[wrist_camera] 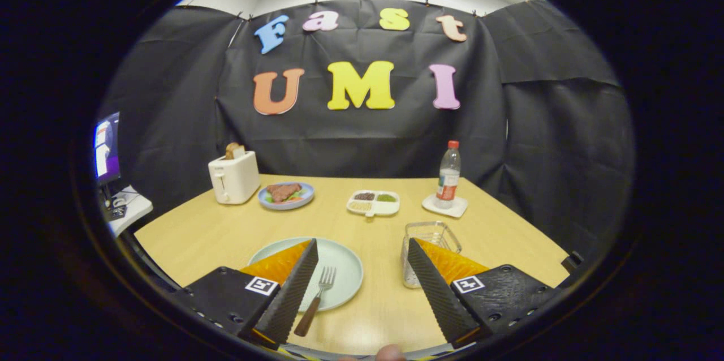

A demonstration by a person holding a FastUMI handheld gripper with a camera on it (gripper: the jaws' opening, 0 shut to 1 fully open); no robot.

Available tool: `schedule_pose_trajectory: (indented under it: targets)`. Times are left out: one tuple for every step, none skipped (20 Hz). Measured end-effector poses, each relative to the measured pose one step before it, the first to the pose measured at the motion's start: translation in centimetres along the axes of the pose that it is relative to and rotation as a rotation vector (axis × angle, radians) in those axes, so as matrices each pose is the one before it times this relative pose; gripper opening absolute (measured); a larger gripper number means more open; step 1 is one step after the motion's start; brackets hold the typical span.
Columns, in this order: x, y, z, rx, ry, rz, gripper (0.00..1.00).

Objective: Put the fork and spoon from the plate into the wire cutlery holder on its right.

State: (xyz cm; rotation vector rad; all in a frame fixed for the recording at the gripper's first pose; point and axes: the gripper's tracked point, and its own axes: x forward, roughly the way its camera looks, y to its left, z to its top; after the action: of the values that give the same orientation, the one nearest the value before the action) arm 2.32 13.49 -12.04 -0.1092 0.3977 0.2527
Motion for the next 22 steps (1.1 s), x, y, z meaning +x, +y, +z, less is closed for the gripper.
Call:
schedule_pose_trajectory:
  targets:
    - [0.475,0.585,-0.829,-0.00767,0.04105,0.01403,0.96]
    - [0.515,0.564,-0.77,-0.00065,0.03646,0.01479,0.96]
    - [0.34,0.423,-0.613,0.00457,0.0309,0.0116,0.96]
    - [0.471,0.476,-0.623,0.00216,0.031,0.01245,0.95]
    - [0.313,0.422,-0.366,0.00211,0.02466,0.00955,0.95]
    - [0.401,0.222,-0.443,-0.00173,0.02365,0.00526,0.94]
    - [0.479,0.34,-0.4,-0.00682,0.0247,0.00466,0.94]
    - [0.267,0.526,-0.566,-0.01042,0.0256,0.00642,0.94]
    - [0.373,0.389,-0.405,-0.01226,0.0253,0.00493,0.92]
    - [0.461,0.092,-0.451,-0.0106,0.02801,-0.00363,0.9]
    - [0.439,0.197,-0.231,-0.00327,0.02315,0.00446,0.89]
    - [0.384,0.389,-0.359,0.00216,0.02487,0.0081,0.86]
    - [0.278,0.136,-0.281,0.00514,0.02456,0.00441,0.85]
    - [0.245,0.068,-0.439,0.00677,0.02583,0.00629,0.83]
    - [0.294,-0.002,-0.324,0.01094,0.02657,0.00274,0.82]
    - [0.197,0.403,-0.347,0.00999,0.02402,0.00844,0.78]
    - [0.199,0.223,-0.171,0.00657,0.01455,0.00362,0.74]
    - [0.198,0.093,-0.235,-0.00155,0.01094,0.00013,0.7]
    - [0.253,0.175,-0.168,-0.0082,0.01194,0.00027,0.67]
    - [0.193,0.166,-0.409,-0.00978,0.01671,0.00096,0.63]
    - [0.056,-0.167,-0.087,-0.00812,0.01098,-0.00892,0.59]
    - [0.174,-0.154,-0.501,0.0012,0.01764,-0.01104,0.55]
